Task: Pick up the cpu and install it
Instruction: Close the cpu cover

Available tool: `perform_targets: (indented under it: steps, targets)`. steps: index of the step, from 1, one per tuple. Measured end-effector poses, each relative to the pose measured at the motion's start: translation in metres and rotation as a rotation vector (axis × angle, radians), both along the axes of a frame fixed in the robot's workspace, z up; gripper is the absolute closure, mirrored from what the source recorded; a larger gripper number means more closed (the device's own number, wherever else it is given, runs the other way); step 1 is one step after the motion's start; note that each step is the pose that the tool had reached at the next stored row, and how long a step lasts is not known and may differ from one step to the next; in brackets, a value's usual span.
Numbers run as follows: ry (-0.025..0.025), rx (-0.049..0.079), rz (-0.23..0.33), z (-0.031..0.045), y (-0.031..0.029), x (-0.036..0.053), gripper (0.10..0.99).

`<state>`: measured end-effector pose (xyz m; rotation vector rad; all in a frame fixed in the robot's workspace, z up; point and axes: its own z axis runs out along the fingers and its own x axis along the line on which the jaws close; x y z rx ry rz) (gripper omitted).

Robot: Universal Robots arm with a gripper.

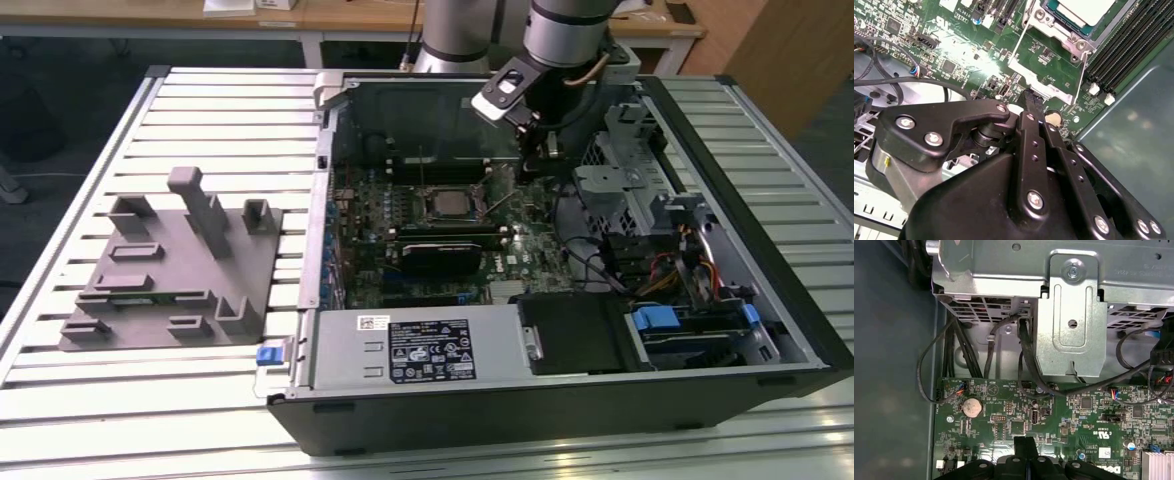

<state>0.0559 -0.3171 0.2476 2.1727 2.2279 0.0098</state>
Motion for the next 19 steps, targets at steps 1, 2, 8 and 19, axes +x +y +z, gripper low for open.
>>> perform_targets:
  steps: [1, 2, 8, 19]
  targets:
    - [0.0, 0.0, 0.0, -0.0001, 0.0, -0.0002, 0.98]
    - [0.0, 0.0, 0.0, -0.0001, 0.0, -0.0006, 0.98]
    - [-0.0001, 0.001, 0.0, -0.0001, 0.0, -0.0053, 0.98]
    - [0.0, 0.002, 0.0, 0.0003, 0.0, -0.0156, 0.98]
